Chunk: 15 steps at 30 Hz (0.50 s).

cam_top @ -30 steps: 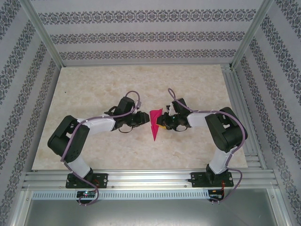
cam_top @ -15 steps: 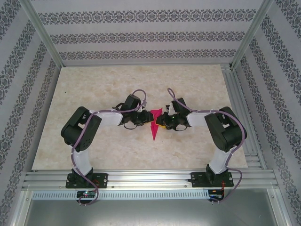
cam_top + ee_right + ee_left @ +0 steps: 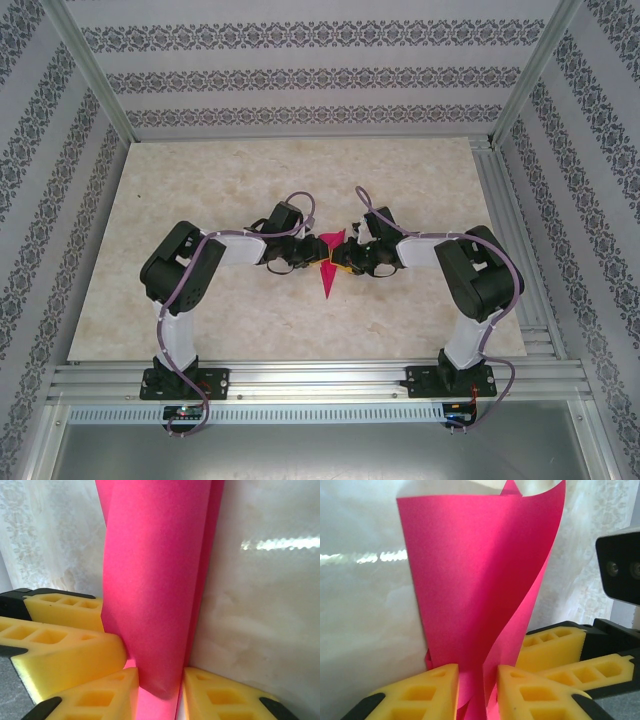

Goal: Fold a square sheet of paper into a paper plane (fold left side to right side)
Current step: Fold the wing for the fifth time at the center of the table.

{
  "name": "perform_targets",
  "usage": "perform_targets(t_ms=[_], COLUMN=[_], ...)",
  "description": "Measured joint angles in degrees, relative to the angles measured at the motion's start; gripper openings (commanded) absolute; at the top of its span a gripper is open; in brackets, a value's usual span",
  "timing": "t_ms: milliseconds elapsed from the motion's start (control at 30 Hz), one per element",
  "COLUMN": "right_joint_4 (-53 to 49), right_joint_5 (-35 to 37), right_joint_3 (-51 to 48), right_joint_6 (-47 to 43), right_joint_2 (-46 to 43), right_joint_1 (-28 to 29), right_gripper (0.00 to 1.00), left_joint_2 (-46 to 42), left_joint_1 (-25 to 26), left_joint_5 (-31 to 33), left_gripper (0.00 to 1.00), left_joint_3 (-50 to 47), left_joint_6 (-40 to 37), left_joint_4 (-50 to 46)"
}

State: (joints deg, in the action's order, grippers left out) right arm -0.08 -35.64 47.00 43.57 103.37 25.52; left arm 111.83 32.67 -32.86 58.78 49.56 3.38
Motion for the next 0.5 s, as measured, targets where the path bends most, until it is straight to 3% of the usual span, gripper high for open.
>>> perform_targets(t_ms=[367,500], right_joint_4=[-0.37,-0.81], right_joint_5=[0.2,0.26], right_joint_3=[0.33,0.55], right_joint_6=[-0.28,-0.52], right_joint_2=[0.04,0.04], right_joint_1=[0.26,0.37], right_gripper=[0.3,0.31], left_joint_2=[0.39,0.39], left_joint_1=[0.0,0.0], left_joint_5=[0.2,1.03], left_gripper=[0.03,0.0], left_joint_3=[1.07,1.18], left_joint_6=[-0.26,-1.01], left_joint_4=[0.37,0.26])
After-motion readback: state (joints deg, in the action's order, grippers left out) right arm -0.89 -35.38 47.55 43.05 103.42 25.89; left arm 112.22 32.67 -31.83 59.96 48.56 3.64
